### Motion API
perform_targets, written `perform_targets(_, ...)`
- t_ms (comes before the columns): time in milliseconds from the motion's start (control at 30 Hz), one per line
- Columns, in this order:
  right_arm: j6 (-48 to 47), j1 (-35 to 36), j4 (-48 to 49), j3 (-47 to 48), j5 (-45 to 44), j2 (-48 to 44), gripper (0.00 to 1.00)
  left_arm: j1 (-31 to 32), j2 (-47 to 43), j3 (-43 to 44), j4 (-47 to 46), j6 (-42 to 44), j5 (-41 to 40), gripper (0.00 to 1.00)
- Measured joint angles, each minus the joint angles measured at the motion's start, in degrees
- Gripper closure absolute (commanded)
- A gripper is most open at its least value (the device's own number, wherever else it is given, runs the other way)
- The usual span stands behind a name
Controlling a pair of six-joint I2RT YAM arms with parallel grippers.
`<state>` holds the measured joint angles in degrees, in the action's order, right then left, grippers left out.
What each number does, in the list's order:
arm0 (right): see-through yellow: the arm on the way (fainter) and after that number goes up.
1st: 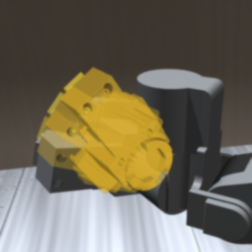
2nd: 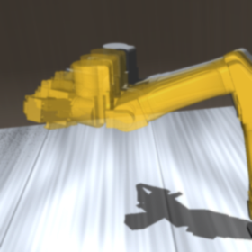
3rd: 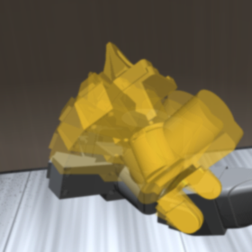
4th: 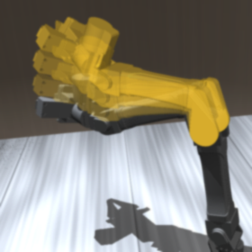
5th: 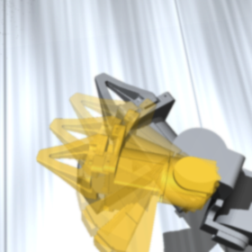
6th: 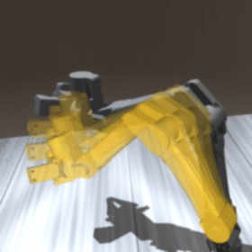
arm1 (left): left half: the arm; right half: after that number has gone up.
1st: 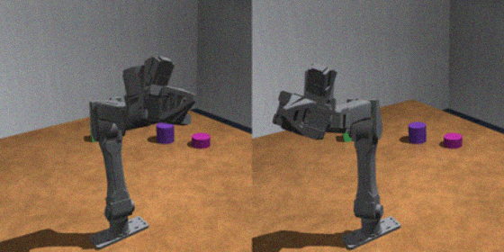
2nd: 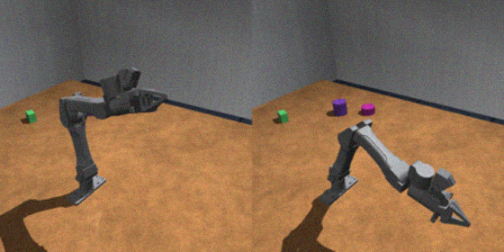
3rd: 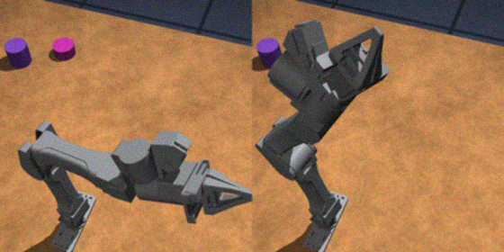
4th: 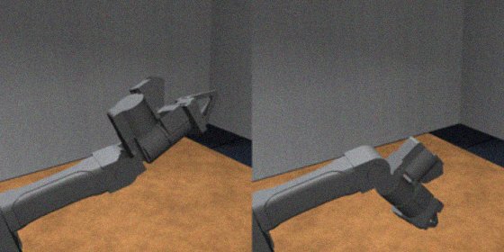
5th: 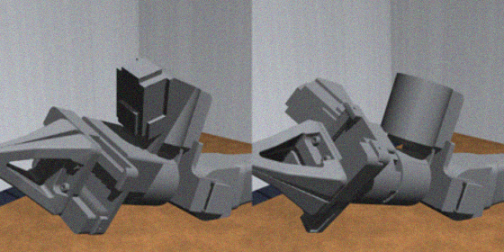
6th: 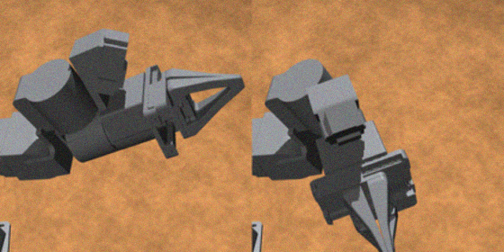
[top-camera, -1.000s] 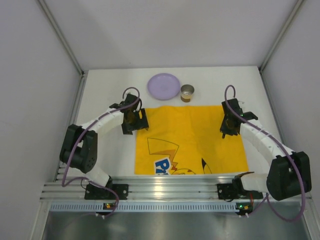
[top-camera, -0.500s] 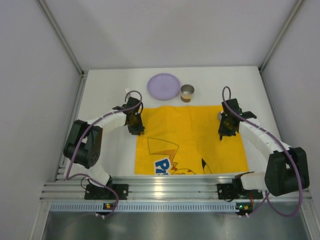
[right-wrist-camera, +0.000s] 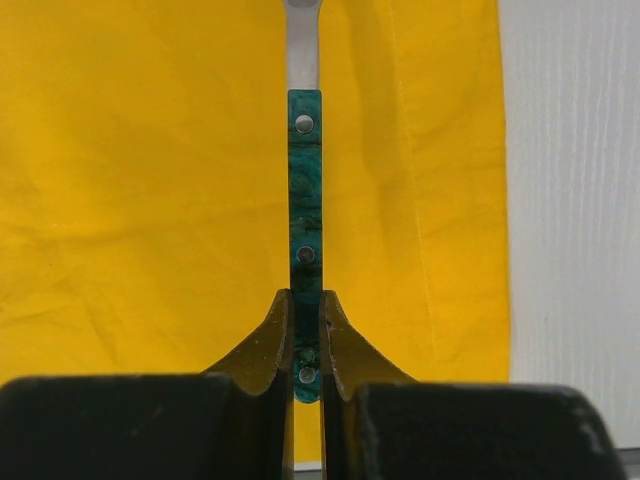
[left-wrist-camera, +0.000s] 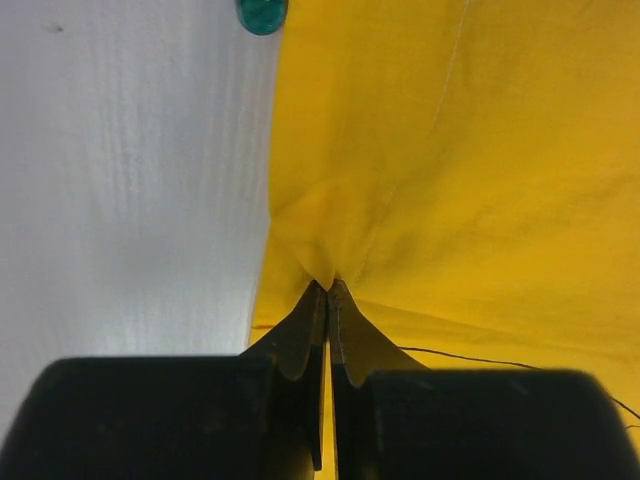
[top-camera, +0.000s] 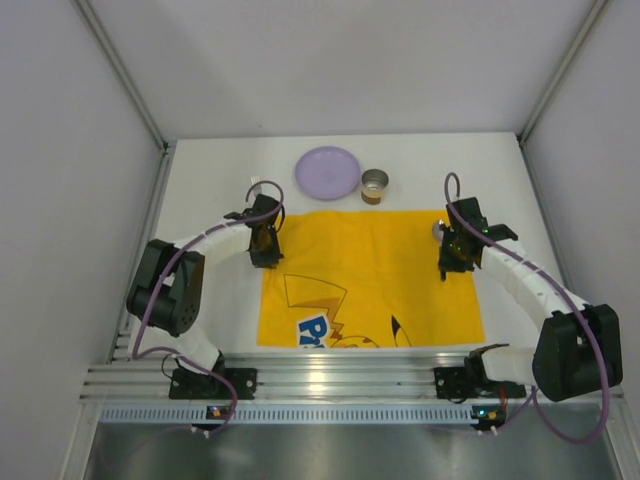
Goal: Set the dinner table for one person
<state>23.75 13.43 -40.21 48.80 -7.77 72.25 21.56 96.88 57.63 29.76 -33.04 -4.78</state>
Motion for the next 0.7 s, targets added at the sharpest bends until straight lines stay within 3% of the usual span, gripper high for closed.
perform_targets(67,-0.3,0.0,0.1,0.0,0.5,0.0,1.0,-0.4,-0.3,0.0,0.9,0.2,-1.5,0.85)
perform_targets(167,-0.7,0.0,0.1,-0.1,0.9,0.0,1.0,-0.7,-0.7,0.0,1.9,0.2,-3.3,0.83)
perform_targets(233,-0.9,0.0,0.1,-0.1,0.9,0.2,1.0,-0.9,-1.2,0.0,2.4,0.1,-4.3,0.66)
perform_targets(300,-1.2,0.0,0.4,-0.5,1.0,0.5,1.0,-0.9,-1.8,0.0,3.0,0.0,-5.2,0.55)
perform_targets(333,-1.3,0.0,0.4,-0.8,1.0,0.7,1.0,-0.9,-2.0,0.0,3.3,-0.2,-5.4,0.42)
perform_targets(400,-1.3,0.0,0.4,-1.7,1.0,1.2,1.0,-0.9,-2.5,0.0,3.9,-0.4,-5.9,0.32)
perform_targets(433,-1.3,0.1,0.4,-2.3,1.1,1.3,1.0,-0.9,-2.6,0.0,4.2,-0.8,-6.1,0.16)
perform_targets(533,-1.2,0.7,0.2,-3.4,1.2,1.4,1.0,-0.9,-3.0,0.4,5.5,-1.4,-6.8,0.02)
perform_targets(700,-0.7,0.8,0.1,-3.4,1.7,2.2,1.0,-1.7,-3.3,5.6,8.5,-1.5,-8.2,0.02)
